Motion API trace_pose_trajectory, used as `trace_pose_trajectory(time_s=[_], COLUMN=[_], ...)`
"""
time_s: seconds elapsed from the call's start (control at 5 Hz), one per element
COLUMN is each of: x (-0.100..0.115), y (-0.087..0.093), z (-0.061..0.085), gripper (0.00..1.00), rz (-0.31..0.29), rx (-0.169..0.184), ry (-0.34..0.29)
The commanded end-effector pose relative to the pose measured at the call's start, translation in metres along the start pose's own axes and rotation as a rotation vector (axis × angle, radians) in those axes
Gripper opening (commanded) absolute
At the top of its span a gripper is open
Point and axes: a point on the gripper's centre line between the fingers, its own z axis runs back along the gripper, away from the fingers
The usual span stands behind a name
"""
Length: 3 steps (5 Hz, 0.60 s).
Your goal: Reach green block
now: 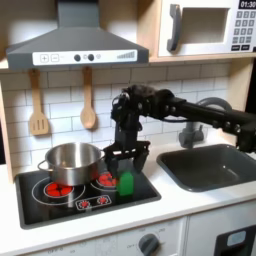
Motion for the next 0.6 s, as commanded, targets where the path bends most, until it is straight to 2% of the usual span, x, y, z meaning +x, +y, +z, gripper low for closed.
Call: trace_pose_trajectory(time_s=[0.0,0.4], x=[0.003,0.001], y=[0.002,-0.001], z=[-0.012,-0.026], gripper=[1.00,1.00], rz=[-0.001,-0.026], rx=[-0.005,-0.012], ry=[0.022,0.056])
